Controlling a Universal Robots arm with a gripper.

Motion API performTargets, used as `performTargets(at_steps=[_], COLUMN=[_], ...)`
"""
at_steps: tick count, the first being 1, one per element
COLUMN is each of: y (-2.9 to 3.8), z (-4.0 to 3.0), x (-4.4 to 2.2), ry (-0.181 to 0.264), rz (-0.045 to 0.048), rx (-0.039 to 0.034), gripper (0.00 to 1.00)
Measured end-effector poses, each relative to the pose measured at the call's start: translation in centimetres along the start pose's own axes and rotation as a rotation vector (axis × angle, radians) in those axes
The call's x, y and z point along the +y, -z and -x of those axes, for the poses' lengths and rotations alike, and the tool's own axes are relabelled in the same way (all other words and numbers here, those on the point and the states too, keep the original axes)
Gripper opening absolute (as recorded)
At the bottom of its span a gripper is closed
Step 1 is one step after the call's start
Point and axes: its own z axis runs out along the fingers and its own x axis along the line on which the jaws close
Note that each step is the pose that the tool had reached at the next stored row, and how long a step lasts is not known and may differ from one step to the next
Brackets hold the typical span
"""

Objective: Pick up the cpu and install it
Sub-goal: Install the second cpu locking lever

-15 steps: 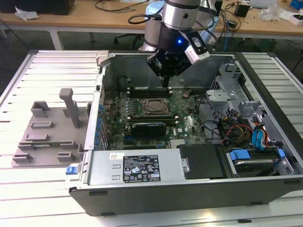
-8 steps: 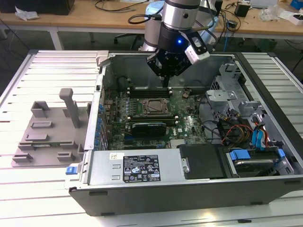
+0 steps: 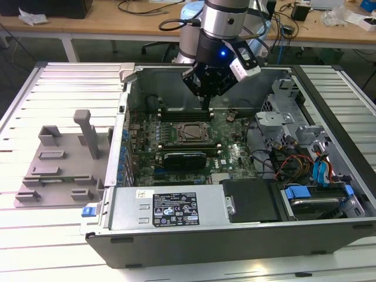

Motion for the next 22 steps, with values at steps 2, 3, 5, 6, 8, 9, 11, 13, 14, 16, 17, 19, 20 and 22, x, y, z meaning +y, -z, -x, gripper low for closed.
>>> performTargets(at_steps=[2, 3, 5, 6, 8, 9, 11, 13, 14, 16, 17, 19, 20, 22], y=[-0.02, -0.03, -0.07, -0.09, -0.21, -0.24, -0.34, -0.46, -0.63, -0.91, -1.14, -1.45, -1.63, -1.86], z=[-0.05, -0.07, -0.11, -0.14, -0.32, -0.38, -0.54, -0.67, -0.88, -1.04, -1.1, -1.14, -1.14, -1.14], x=[-0.29, -0.43, -0.74, -0.88, -1.69, -1.86, -2.21, -2.44, -2.7, -2.89, -3.01, -3.13, -3.23, -3.4], ry=[0.0, 0.0, 0.0, 0.0, 0.0, 0.0, 0.0, 0.0, 0.0, 0.001, 0.001, 0.001, 0.0, 0.0], rz=[0.0, -0.0001, 0.0001, 0.0001, 0.0001, 0.0001, 0.0004, 0.0036, 0.0067, 0.0073, 0.0073, 0.0073, 0.0072, 0.0073], rx=[0.0, 0.0001, 0.0, 0.0001, 0.0001, 0.0001, 0.0, -0.0003, -0.0007, -0.0008, -0.0007, -0.0008, -0.0006, -0.0007], gripper=[0.11, 0.11, 0.11, 0.11, 0.11, 0.11, 0.11, 0.11, 0.11, 0.11, 0.11, 0.11, 0.11, 0.11])
